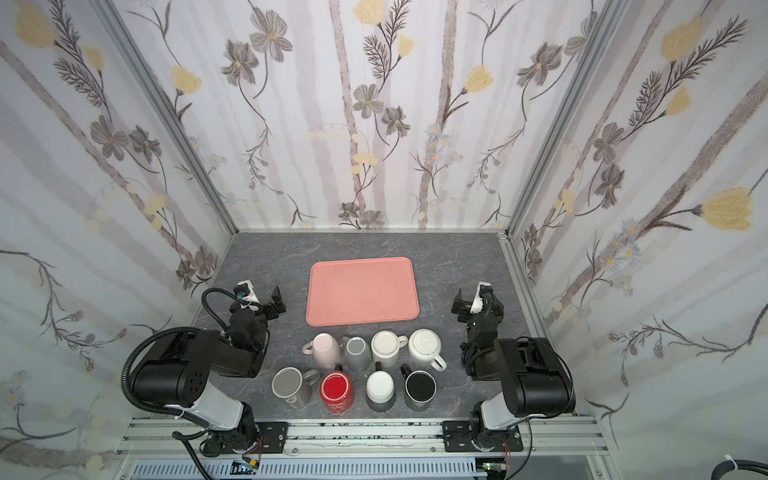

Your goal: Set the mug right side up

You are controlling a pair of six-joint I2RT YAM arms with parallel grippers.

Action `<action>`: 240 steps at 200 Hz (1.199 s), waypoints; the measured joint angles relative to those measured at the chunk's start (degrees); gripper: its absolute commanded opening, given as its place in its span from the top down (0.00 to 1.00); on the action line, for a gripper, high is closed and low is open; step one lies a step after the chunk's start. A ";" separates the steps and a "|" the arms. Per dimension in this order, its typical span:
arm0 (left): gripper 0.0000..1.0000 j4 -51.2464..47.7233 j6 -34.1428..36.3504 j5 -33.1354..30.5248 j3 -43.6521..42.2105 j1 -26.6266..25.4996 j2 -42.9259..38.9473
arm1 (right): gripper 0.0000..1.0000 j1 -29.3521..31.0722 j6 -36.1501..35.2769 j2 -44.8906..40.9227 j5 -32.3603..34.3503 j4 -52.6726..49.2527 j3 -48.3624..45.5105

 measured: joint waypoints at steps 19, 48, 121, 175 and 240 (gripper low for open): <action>0.00 0.00 0.00 0.00 0.00 0.00 0.00 | 0.00 0.00 0.00 0.00 0.00 0.00 0.00; 0.00 0.00 0.00 0.00 0.00 0.00 0.00 | 0.01 0.00 0.00 0.00 0.00 0.00 0.00; 0.00 0.00 0.00 0.50 0.00 0.33 0.00 | 0.00 0.00 0.00 0.00 0.00 0.00 0.00; 0.00 0.00 -0.02 1.07 0.00 0.35 0.00 | 0.00 0.00 0.00 0.00 0.00 0.00 0.00; 0.00 0.00 -0.02 1.09 0.00 0.35 0.00 | 0.01 -0.02 0.00 0.00 0.00 0.00 0.00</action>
